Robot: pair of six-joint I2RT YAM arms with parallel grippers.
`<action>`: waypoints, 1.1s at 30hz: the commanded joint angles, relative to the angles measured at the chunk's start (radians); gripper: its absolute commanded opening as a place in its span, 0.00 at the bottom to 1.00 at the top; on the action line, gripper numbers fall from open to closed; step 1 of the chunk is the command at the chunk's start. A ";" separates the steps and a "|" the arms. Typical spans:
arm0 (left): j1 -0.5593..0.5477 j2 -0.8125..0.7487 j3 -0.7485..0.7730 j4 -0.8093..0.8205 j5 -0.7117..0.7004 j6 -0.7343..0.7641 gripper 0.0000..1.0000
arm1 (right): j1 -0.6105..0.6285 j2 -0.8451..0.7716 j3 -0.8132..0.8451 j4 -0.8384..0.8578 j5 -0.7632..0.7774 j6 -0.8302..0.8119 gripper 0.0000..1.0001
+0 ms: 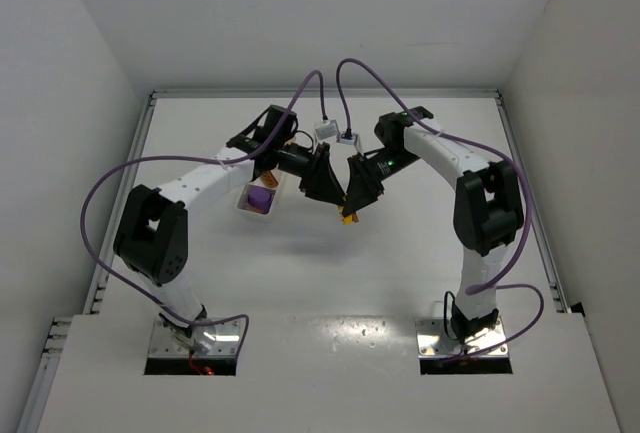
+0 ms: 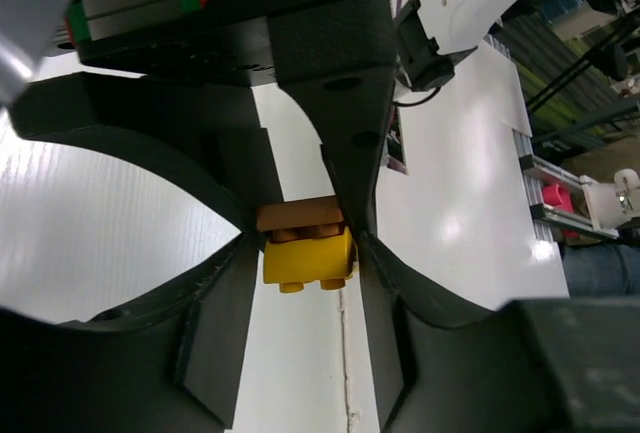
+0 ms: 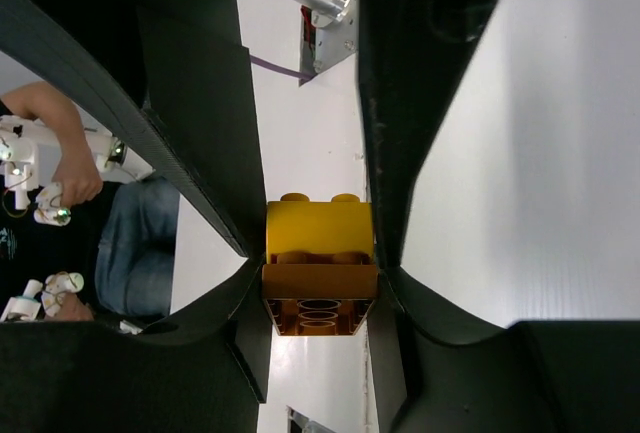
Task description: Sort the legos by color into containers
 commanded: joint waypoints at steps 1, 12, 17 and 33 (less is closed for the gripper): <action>-0.012 0.003 0.038 0.026 0.069 0.006 0.49 | 0.008 -0.001 0.039 -0.051 -0.025 -0.035 0.02; -0.012 -0.035 -0.026 0.026 0.074 0.025 0.01 | 0.008 -0.001 0.039 -0.042 -0.014 -0.026 0.02; -0.012 -0.044 -0.037 0.026 0.086 0.025 0.00 | 0.008 -0.001 0.039 -0.042 -0.014 -0.026 0.07; 0.022 -0.094 -0.076 0.026 0.054 0.043 0.00 | -0.001 -0.038 -0.015 -0.051 -0.004 -0.026 0.50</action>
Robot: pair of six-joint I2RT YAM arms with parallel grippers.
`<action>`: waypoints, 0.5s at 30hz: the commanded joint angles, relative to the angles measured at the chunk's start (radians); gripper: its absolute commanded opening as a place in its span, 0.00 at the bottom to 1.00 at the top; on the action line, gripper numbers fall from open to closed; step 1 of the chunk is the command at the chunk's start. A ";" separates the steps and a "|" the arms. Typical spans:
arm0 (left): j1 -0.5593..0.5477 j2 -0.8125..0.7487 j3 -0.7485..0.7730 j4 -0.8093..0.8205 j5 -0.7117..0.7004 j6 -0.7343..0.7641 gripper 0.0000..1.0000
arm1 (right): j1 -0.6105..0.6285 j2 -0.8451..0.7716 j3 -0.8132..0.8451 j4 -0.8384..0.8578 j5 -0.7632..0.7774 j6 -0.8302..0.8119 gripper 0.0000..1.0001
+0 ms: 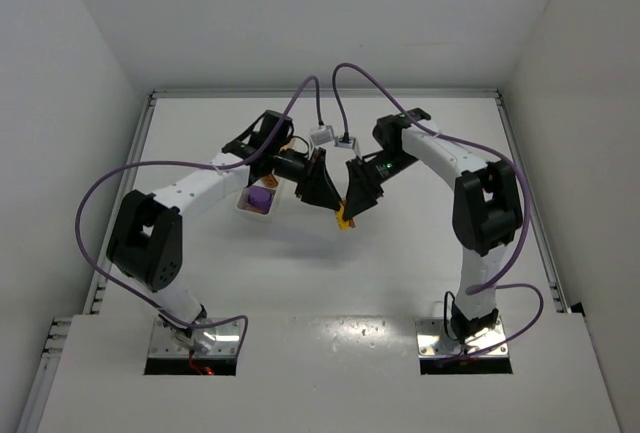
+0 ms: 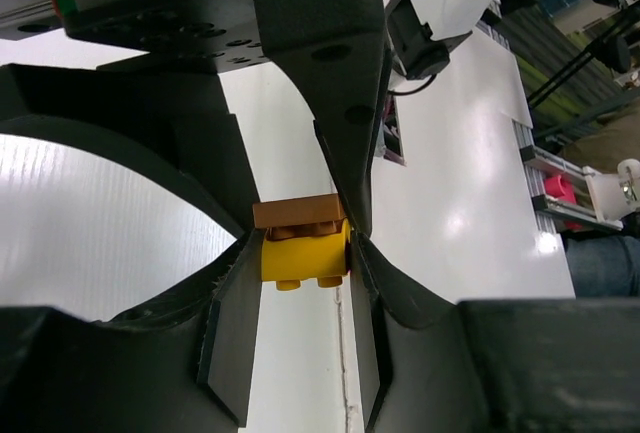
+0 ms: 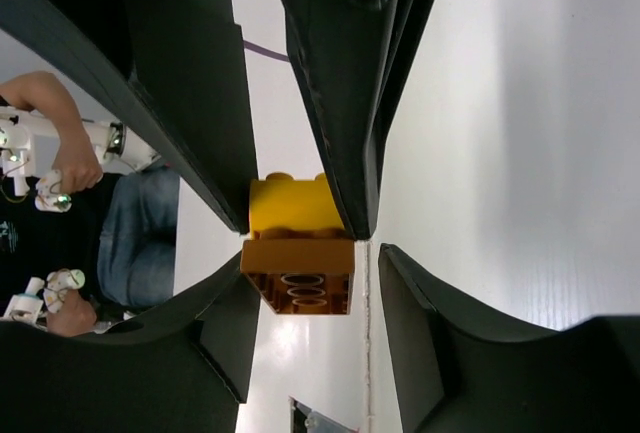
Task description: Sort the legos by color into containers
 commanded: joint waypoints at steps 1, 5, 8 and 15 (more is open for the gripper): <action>0.014 -0.047 -0.012 0.012 0.038 0.020 0.00 | -0.009 -0.050 -0.007 -0.044 -0.029 -0.024 0.50; 0.014 -0.047 -0.012 0.012 0.038 0.020 0.00 | -0.009 -0.050 -0.027 -0.044 -0.038 -0.033 0.47; 0.014 -0.047 -0.012 0.012 0.038 0.020 0.00 | -0.009 -0.059 -0.027 -0.044 -0.038 -0.033 0.45; 0.014 -0.047 -0.012 0.012 0.028 0.020 0.00 | -0.018 -0.068 -0.027 -0.044 -0.038 -0.033 0.31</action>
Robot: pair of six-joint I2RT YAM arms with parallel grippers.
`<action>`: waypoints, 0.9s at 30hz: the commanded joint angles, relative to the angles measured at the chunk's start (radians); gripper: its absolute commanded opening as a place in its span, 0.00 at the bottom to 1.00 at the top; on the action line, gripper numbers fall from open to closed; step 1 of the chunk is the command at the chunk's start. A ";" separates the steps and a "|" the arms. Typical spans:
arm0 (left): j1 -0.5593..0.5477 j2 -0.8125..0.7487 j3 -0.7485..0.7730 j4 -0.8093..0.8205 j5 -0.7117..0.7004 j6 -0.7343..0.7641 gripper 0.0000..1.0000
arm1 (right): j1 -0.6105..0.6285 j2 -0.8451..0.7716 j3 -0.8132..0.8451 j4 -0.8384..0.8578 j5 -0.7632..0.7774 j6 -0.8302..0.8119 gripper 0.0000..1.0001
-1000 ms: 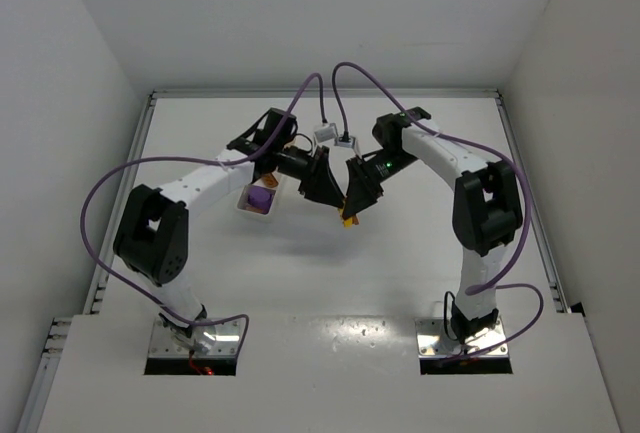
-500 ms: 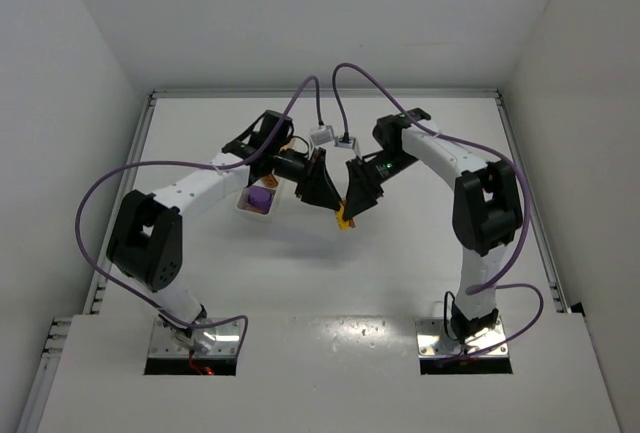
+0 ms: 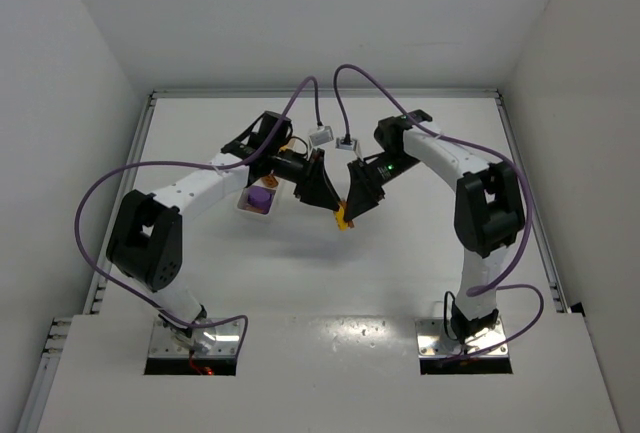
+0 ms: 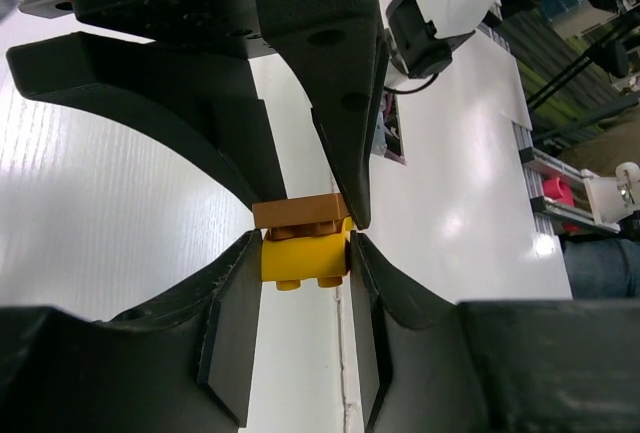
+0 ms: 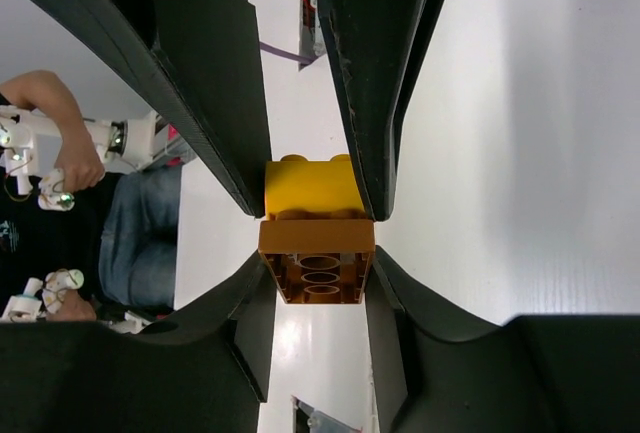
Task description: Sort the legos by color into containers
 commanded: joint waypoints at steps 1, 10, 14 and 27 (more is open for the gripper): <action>0.005 -0.046 0.000 0.015 0.029 0.019 0.00 | -0.014 -0.052 0.002 -0.045 -0.037 -0.029 0.31; 0.005 -0.055 -0.019 0.015 0.020 0.028 0.00 | -0.055 -0.081 -0.009 -0.045 -0.065 -0.038 0.03; 0.005 -0.055 -0.037 0.015 0.011 0.028 0.00 | -0.089 -0.101 -0.009 -0.045 -0.074 -0.038 0.02; 0.041 -0.102 -0.037 0.006 -0.147 0.056 0.00 | -0.161 -0.139 -0.049 -0.045 -0.074 -0.047 0.02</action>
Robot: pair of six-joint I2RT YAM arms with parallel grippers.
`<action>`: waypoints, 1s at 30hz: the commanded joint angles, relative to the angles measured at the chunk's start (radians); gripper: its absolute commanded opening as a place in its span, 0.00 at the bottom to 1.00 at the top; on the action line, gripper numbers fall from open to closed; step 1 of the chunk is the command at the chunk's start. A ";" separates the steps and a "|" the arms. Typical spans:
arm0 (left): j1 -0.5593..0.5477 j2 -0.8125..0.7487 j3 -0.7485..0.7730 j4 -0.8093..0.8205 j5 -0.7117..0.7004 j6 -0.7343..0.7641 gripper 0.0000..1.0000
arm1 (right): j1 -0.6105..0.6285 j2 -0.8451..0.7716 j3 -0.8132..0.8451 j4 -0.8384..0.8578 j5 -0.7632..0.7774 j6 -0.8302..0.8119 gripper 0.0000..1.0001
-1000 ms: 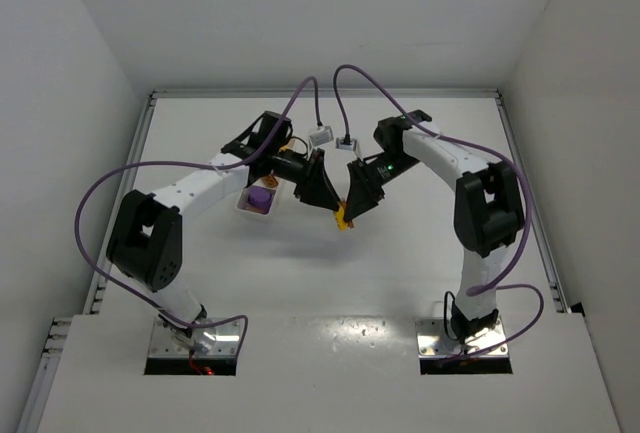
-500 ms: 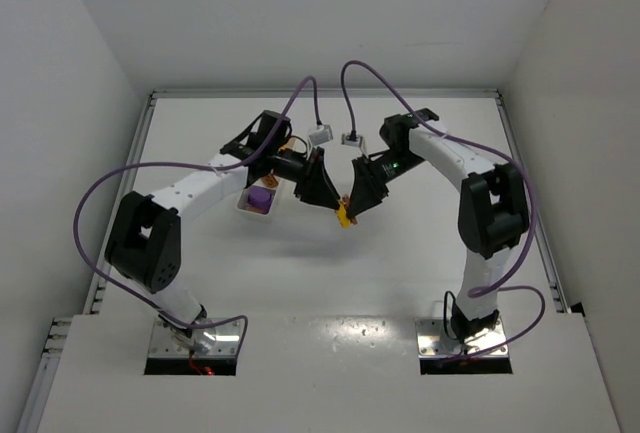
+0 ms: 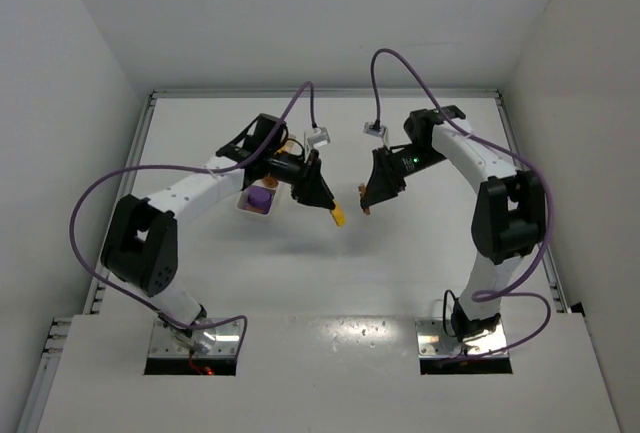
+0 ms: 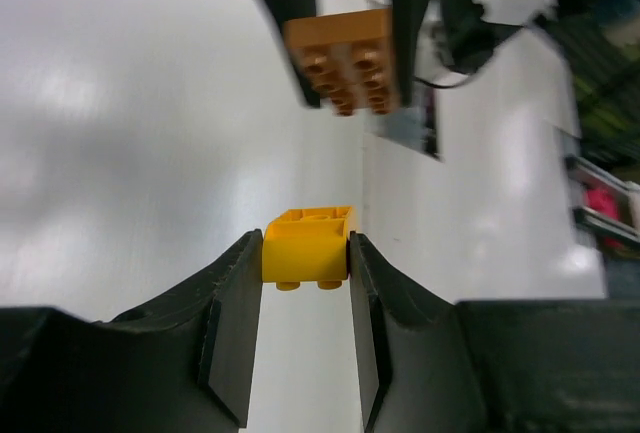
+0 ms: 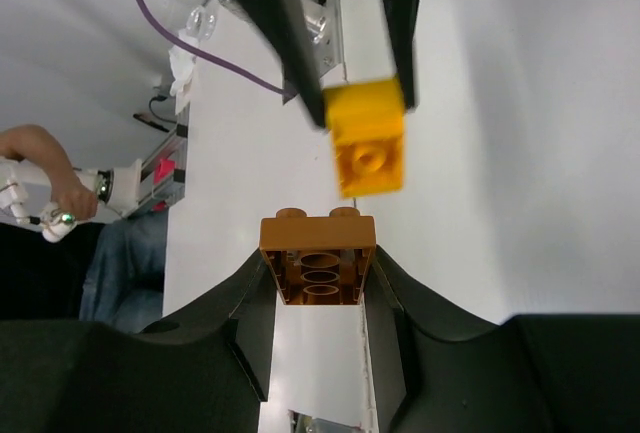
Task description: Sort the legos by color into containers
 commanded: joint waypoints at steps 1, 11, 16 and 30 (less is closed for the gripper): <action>0.034 -0.091 0.002 0.007 -0.219 0.033 0.00 | -0.038 -0.041 -0.005 -0.048 -0.046 -0.039 0.02; 0.044 -0.112 -0.007 0.168 -1.134 -0.045 0.00 | -0.134 -0.041 -0.023 0.009 -0.055 0.031 0.02; 0.053 0.008 0.094 0.177 -1.227 -0.036 0.00 | -0.163 -0.051 -0.044 0.041 -0.055 0.068 0.02; 0.102 0.197 0.257 0.177 -1.339 -0.046 0.00 | -0.182 -0.071 -0.084 0.095 -0.046 0.111 0.02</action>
